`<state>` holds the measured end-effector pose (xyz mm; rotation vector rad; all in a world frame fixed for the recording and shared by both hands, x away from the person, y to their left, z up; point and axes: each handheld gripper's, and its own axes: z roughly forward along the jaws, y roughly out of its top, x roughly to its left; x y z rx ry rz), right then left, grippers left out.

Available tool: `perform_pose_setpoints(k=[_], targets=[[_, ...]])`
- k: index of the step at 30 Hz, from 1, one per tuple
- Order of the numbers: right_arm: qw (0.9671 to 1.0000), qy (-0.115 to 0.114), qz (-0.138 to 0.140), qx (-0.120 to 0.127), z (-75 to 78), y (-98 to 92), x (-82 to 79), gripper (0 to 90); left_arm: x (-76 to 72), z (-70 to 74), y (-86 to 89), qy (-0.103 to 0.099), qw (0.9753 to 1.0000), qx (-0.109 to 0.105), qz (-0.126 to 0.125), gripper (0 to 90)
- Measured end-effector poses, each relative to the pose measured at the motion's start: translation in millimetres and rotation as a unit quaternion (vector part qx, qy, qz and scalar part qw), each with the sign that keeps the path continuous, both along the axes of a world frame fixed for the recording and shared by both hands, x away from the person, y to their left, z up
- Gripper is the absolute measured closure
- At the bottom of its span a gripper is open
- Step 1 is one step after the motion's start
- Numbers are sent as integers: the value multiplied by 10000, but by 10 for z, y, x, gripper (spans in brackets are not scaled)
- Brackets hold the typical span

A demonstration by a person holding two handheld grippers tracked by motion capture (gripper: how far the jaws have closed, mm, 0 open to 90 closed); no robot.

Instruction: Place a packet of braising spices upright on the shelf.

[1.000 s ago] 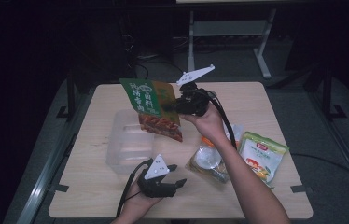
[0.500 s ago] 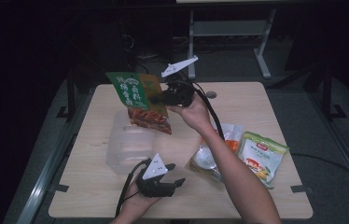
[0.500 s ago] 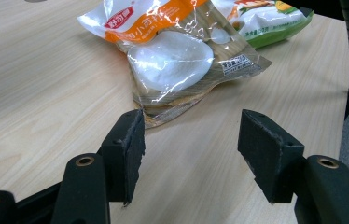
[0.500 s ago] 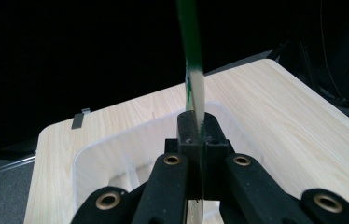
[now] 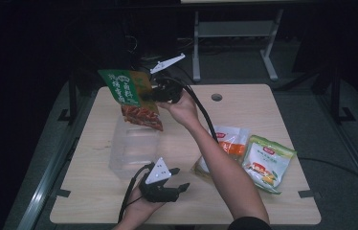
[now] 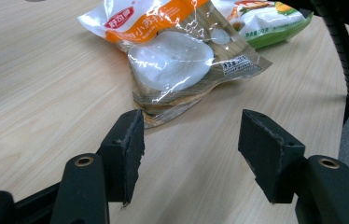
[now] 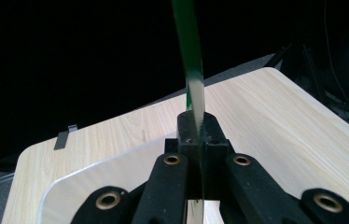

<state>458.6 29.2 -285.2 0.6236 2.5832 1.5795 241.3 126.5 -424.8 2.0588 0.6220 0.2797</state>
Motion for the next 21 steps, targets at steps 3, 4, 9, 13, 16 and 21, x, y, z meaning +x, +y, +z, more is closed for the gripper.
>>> perform_pose_setpoints(k=[3, 4, 9, 13, 16, 21], targets=[[10000, 81, -4, 37, -113, 113, 64, 897, -6, 2, 3, -1, 10000, -37, 13, 400], [9999, 95, 13, 35, -144, 137, 77, 897, -6, 4, 7, -8, 10000, -14, 1, 400], [9998, 177, 21, 6, -292, 212, 121, 897, -16, 4, 5, -37, 10000, 16, -26, 399], [9995, 298, -30, 80, -410, 205, 133, 897, -11, 1, 0, -47, 10000, 35, -42, 398], [9994, 338, -52, 102, -498, 200, 137, 897, -18, -1, -8, -64, 9999, 71, -70, 398], [9991, 401, -86, 96, -559, 187, 140, 897, -22, -8, -14, -72, 9999, 89, -69, 398]])
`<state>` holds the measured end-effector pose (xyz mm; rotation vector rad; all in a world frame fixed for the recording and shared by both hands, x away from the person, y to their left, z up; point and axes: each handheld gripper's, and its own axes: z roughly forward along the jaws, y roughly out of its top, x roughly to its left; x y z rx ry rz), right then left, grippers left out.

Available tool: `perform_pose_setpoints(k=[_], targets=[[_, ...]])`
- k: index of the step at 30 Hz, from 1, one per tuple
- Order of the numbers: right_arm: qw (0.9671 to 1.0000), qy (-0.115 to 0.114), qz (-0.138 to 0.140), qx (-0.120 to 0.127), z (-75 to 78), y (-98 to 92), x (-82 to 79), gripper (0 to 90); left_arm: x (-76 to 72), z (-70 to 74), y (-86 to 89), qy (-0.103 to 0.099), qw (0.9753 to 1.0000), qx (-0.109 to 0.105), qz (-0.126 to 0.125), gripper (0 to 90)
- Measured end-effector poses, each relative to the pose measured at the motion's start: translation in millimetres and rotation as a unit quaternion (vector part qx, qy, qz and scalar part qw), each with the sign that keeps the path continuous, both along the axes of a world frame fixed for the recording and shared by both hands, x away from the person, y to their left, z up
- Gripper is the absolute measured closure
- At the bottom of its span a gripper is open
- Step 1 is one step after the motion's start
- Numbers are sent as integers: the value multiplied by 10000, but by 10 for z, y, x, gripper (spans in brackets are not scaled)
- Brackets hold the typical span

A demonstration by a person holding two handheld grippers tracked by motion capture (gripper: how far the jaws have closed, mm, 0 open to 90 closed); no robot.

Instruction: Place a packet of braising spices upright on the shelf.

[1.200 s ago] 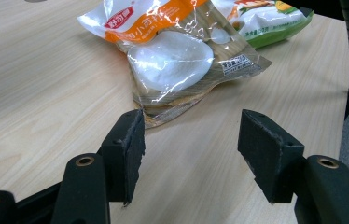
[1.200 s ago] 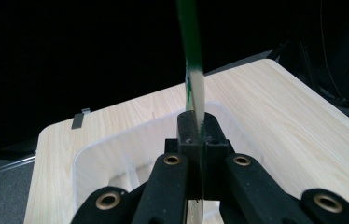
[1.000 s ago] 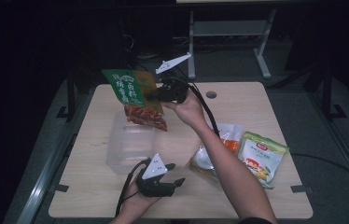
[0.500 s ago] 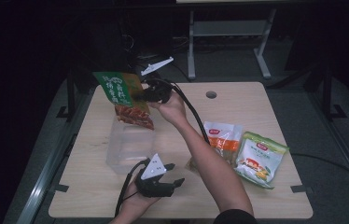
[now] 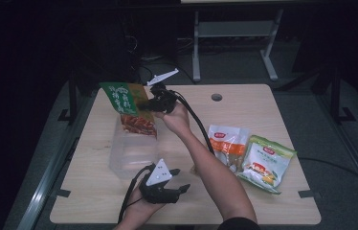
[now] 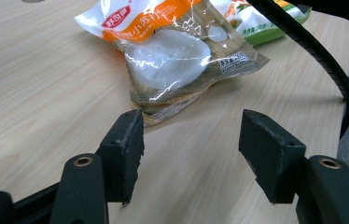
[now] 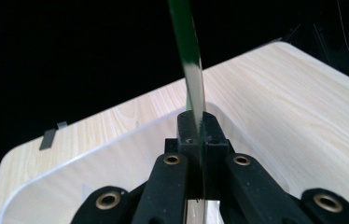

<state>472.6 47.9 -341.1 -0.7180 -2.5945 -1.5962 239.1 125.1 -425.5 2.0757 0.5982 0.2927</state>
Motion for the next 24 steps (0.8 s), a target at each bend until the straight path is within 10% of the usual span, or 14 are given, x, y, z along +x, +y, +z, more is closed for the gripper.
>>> perform_pose_setpoints(k=[16, 24], targets=[[9999, 123, -105, -10, -191, -70, 13, 880, 4, -11, 8, 20, 10000, 56, -12, 389], [9992, 225, -313, -49, -55, -236, -11, 679, 10, -16, 2, 67, 10000, 29, -6, 378]])
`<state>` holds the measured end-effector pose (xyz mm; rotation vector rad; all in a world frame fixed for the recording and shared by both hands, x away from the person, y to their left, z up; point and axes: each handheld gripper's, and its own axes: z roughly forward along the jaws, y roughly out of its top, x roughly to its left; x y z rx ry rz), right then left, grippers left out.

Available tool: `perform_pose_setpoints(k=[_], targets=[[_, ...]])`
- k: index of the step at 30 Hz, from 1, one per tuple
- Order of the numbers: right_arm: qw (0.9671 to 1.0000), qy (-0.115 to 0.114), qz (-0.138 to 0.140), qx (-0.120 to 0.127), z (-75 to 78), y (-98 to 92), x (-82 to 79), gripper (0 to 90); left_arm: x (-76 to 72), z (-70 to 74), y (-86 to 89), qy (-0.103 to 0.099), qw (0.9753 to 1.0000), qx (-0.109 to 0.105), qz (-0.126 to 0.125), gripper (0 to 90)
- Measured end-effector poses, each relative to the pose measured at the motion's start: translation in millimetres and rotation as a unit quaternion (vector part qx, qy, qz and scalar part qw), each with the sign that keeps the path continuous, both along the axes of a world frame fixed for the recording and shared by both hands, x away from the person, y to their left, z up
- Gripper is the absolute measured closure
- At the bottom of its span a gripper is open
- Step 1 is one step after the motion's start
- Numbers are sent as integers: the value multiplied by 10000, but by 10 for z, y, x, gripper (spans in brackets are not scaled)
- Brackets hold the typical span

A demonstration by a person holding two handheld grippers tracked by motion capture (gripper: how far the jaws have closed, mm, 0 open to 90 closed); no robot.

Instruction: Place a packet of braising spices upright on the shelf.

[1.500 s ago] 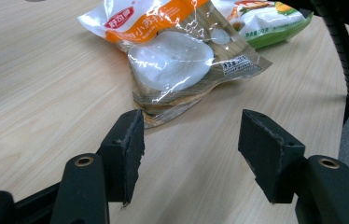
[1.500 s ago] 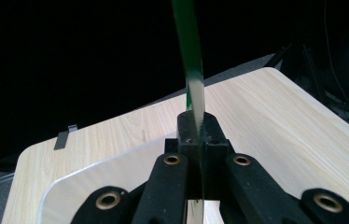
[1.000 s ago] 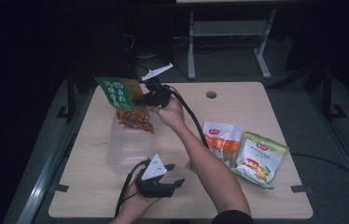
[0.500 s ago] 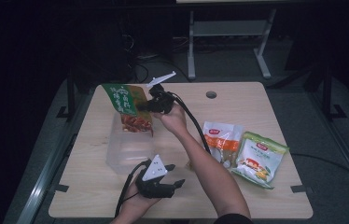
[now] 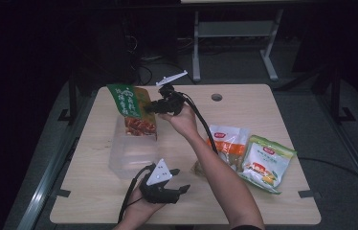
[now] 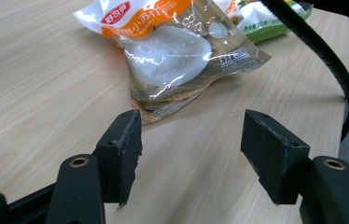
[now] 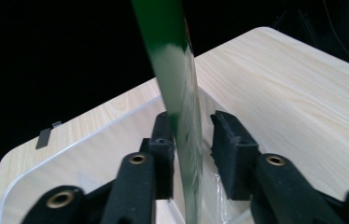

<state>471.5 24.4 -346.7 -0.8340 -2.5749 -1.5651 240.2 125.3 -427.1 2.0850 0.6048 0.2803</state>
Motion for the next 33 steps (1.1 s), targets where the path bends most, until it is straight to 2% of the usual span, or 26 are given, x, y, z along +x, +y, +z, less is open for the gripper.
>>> perform_pose_setpoints(k=[3, 10, 17, 19, 23, 25, 33], targets=[[10000, 20, -51, 42, 54, -76, -50, 636, 7, 1, 4, 4, 10000, -9, 18, 373], [9999, -21, -51, -87, 129, -231, -178, 571, 18, 2, 7, 51, 10000, -52, 36, 367], [9997, -10, -205, -102, 218, -518, -340, 541, 25, 7, 2, 39, 10000, -62, 33, 366], [9997, -22, -227, -125, 225, -588, -386, 536, 29, 9, -6, 11, 10000, 2, 1, 366], [9994, 17, -319, -143, 222, -694, -458, 521, 27, 26, -18, 27, 10000, -63, 0, 366], [9991, 1, -400, -173, 217, -815, -530, 515, 28, 39, -20, 14, 10000, -58, 3, 366], [9983, 38, -543, -188, 221, -1077, -636, 497, 44, 4, -51, 26, 10000, -1, -13, 365]])
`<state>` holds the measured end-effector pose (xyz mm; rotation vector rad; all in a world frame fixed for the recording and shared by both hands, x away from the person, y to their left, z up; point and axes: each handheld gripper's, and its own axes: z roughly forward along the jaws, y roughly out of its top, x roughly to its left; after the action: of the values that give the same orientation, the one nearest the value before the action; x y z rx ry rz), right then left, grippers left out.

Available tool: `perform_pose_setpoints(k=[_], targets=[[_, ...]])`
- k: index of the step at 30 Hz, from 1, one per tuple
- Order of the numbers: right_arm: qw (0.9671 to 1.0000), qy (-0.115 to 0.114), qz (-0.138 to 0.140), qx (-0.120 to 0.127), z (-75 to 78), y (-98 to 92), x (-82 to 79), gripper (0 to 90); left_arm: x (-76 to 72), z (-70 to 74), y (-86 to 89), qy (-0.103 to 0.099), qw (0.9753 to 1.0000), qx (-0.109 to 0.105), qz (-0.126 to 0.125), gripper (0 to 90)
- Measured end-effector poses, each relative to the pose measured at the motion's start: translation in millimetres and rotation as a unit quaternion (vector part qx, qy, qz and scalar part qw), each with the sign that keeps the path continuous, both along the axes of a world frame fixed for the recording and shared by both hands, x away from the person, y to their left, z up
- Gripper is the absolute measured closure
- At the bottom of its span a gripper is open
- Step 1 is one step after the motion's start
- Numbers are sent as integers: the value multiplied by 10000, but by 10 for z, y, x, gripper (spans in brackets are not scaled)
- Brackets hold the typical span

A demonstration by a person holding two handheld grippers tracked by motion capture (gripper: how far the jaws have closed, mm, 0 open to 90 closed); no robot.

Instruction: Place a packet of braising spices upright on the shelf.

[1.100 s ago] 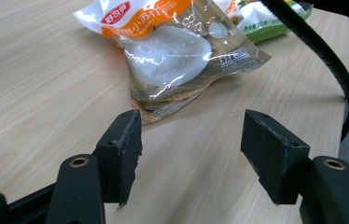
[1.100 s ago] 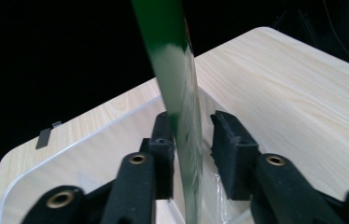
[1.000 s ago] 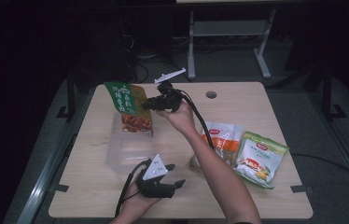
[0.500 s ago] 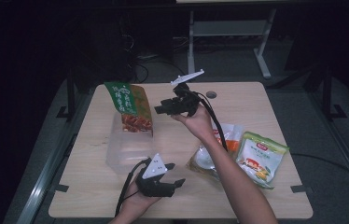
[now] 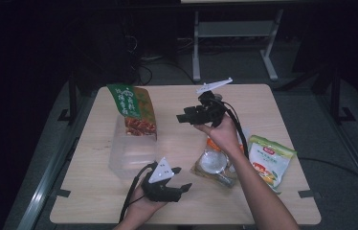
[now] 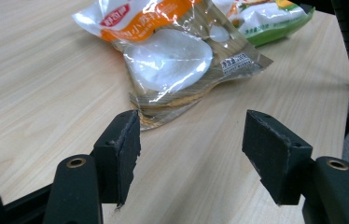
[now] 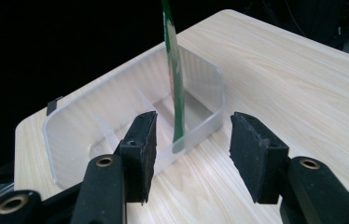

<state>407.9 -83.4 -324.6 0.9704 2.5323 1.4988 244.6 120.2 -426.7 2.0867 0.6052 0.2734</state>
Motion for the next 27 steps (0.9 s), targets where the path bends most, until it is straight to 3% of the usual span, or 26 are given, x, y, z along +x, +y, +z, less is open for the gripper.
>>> perform_pose_setpoints(k=[14, 27], targets=[[9994, 115, -337, -42, -53, -467, -210, 486, 0, -2, -72, 46, 9999, 62, -89, 365], [9980, 300, -539, -157, -194, -731, -304, 465, 49, 59, -173, 31, 9997, 98, -237, 360]])
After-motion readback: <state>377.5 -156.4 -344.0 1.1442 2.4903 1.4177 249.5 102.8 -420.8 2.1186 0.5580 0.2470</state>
